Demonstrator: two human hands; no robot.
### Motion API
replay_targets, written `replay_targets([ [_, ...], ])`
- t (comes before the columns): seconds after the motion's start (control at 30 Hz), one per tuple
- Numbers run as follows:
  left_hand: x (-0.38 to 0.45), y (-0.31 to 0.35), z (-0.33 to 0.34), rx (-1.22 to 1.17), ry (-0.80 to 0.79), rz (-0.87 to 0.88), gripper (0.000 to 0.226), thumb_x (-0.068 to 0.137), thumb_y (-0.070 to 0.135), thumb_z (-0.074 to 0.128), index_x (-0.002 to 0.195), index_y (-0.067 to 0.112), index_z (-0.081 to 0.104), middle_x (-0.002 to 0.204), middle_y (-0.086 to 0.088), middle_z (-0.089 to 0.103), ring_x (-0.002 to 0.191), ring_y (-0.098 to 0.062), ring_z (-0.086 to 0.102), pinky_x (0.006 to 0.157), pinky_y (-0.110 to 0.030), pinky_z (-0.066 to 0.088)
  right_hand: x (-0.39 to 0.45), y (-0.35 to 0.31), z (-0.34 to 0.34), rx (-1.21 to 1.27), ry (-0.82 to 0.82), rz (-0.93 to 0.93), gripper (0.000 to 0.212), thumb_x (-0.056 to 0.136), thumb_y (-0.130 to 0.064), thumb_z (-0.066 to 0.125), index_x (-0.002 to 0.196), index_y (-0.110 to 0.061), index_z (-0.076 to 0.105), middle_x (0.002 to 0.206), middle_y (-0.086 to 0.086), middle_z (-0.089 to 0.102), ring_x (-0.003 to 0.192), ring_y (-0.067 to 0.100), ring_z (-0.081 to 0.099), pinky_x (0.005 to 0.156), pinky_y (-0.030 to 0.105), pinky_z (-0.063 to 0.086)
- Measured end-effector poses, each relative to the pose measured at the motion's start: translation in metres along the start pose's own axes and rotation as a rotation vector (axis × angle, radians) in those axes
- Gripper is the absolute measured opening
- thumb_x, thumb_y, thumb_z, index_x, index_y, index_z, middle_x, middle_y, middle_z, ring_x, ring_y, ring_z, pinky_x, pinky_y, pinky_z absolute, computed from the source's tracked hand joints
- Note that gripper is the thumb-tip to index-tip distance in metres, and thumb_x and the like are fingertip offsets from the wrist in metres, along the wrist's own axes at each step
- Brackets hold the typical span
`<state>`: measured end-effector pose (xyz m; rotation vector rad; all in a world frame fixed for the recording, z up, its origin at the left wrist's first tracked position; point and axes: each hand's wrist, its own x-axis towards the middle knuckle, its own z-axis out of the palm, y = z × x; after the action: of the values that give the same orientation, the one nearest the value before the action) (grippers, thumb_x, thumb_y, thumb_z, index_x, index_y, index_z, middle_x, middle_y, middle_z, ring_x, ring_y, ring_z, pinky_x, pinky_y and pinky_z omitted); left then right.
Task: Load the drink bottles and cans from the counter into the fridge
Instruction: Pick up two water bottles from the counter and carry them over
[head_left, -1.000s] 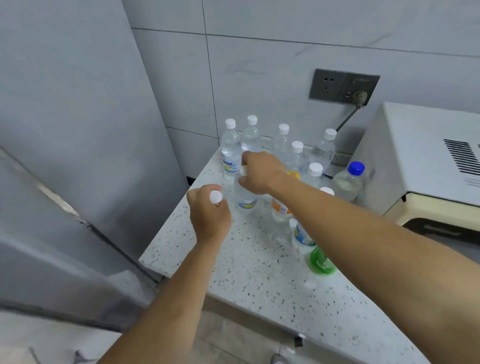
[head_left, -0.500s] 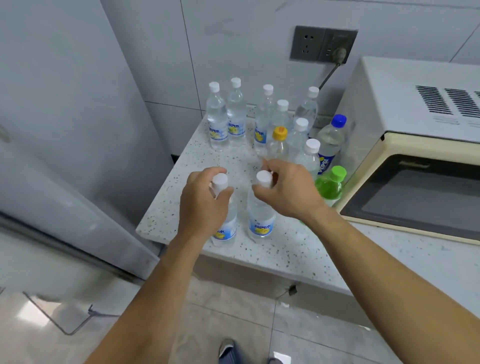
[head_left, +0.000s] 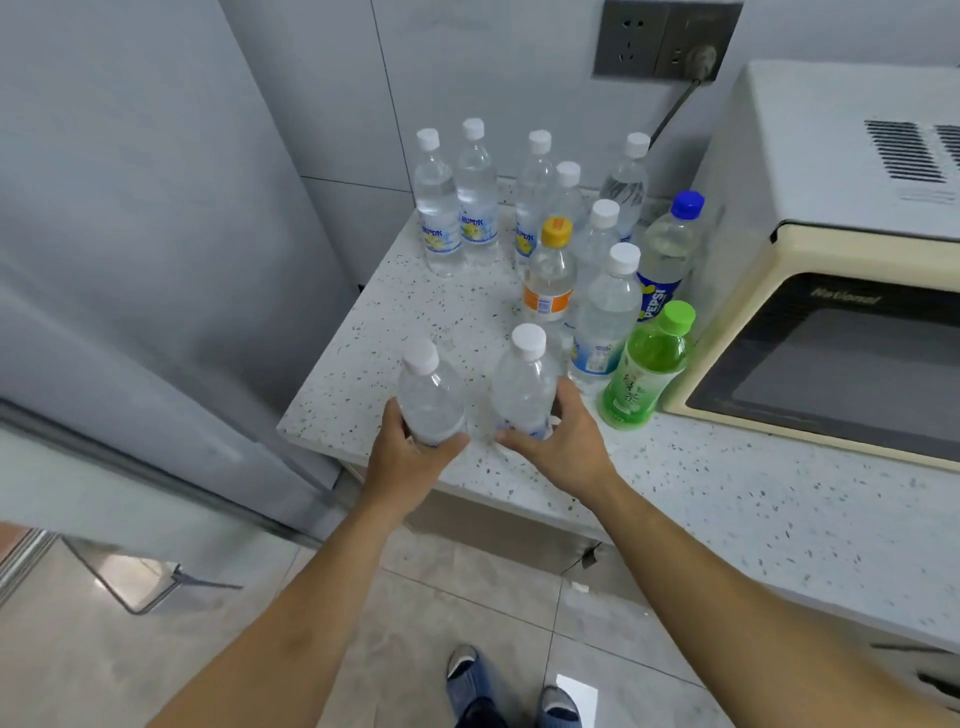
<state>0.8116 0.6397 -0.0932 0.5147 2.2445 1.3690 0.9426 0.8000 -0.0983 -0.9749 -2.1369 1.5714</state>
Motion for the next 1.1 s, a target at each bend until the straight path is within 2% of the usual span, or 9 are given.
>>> replay_targets([
  [0.1, -0.003, 0.001, 0.002, -0.039, 0.011, -0.044, 0.071, 0.06, 0.05, 0.084, 0.118, 0.047, 0.044, 0.111, 0.023, 0.059, 0.101, 0.003, 0.058, 0.07, -0.015, 0.044, 0.001, 0.004, 0.004, 0.056, 0.045, 0.018, 0.068, 0.067, -0.038, 0.088, 0.123, -0.031, 0.051, 0.111, -0.025, 0.058, 0.105, 0.002, 0.058, 0.086, 0.023, 0.049],
  [0.2, -0.019, 0.002, 0.002, -0.112, 0.052, -0.082, 0.059, 0.061, 0.042, 0.085, 0.105, 0.051, 0.046, 0.106, 0.022, 0.061, 0.095, 0.005, 0.059, 0.068, -0.015, 0.046, -0.011, 0.009, 0.002, 0.123, 0.055, 0.004, 0.061, 0.068, -0.034, 0.088, 0.12, -0.028, 0.057, 0.11, -0.019, 0.065, 0.101, 0.004, 0.063, 0.083, 0.022, 0.053],
  [0.33, -0.055, -0.015, -0.005, -0.36, 0.01, -0.142, 0.053, 0.064, 0.036, 0.089, 0.109, 0.036, 0.061, 0.106, 0.013, 0.073, 0.098, -0.008, 0.07, 0.07, -0.021, 0.057, -0.039, 0.025, -0.003, 0.233, -0.02, -0.033, 0.039, 0.075, -0.028, 0.084, 0.109, -0.025, 0.065, 0.099, -0.008, 0.074, 0.091, 0.007, 0.07, 0.075, 0.02, 0.057],
  [0.43, -0.09, -0.031, -0.01, -0.599, -0.011, -0.244, 0.056, 0.067, 0.033, 0.079, 0.12, 0.023, 0.062, 0.114, -0.002, 0.073, 0.101, -0.018, 0.071, 0.069, -0.024, 0.057, -0.06, 0.037, 0.002, 0.374, -0.093, 0.11, 0.029, 0.077, -0.035, 0.077, 0.101, -0.021, 0.068, 0.094, 0.006, 0.074, 0.089, 0.02, 0.072, 0.073, 0.03, 0.061],
  [0.5, -0.114, -0.044, -0.013, -0.711, -0.002, -0.305, 0.057, 0.073, 0.031, 0.075, 0.126, 0.016, 0.059, 0.117, -0.008, 0.072, 0.104, -0.024, 0.07, 0.074, -0.029, 0.058, -0.072, 0.045, 0.012, 0.496, -0.178, 0.226, 0.021, 0.086, -0.028, 0.07, 0.105, -0.02, 0.069, 0.098, 0.013, 0.075, 0.09, 0.028, 0.073, 0.077, 0.039, 0.061],
  [0.67, -0.178, -0.072, -0.031, -0.786, 0.041, -0.396, 0.034, 0.081, 0.032, 0.071, 0.115, 0.026, 0.07, 0.11, -0.009, 0.074, 0.096, -0.026, 0.073, 0.07, -0.03, 0.058, -0.108, 0.049, 0.045, 0.58, -0.393, 0.41, 0.047, 0.074, -0.042, 0.071, 0.113, -0.017, 0.067, 0.1, 0.014, 0.076, 0.088, 0.028, 0.074, 0.075, 0.04, 0.06],
  [0.83, -0.236, -0.1, -0.052, -0.892, 0.207, -0.581, 0.06, 0.075, 0.043, 0.063, 0.123, 0.007, 0.063, 0.109, -0.019, 0.073, 0.094, -0.034, 0.072, 0.068, -0.039, 0.061, -0.156, 0.043, 0.096, 0.46, -0.646, 0.465, 0.061, 0.075, -0.044, 0.078, 0.121, -0.007, 0.063, 0.104, 0.014, 0.076, 0.089, 0.026, 0.075, 0.069, 0.03, 0.059],
  [1.0, -0.282, -0.131, -0.094, -0.902, 0.408, -0.616, 0.067, 0.07, 0.049, 0.065, 0.122, 0.009, 0.064, 0.109, -0.018, 0.073, 0.104, -0.042, 0.067, 0.091, -0.057, 0.053, -0.197, 0.019, 0.164, 0.338, -0.855, 0.443, 0.047, 0.078, -0.04, 0.068, 0.118, -0.016, 0.065, 0.106, 0.008, 0.077, 0.095, 0.024, 0.074, 0.07, 0.025, 0.058],
  [1.1, -0.308, -0.151, -0.135, -0.91, 0.513, -0.631, 0.062, 0.069, 0.05, 0.065, 0.118, 0.012, 0.067, 0.103, -0.015, 0.075, 0.099, -0.038, 0.07, 0.091, -0.057, 0.053, -0.218, -0.002, 0.211, 0.287, -0.915, 0.416, 0.04, 0.077, -0.042, 0.067, 0.113, -0.023, 0.066, 0.107, 0.006, 0.076, 0.097, 0.025, 0.074, 0.078, 0.031, 0.057],
])
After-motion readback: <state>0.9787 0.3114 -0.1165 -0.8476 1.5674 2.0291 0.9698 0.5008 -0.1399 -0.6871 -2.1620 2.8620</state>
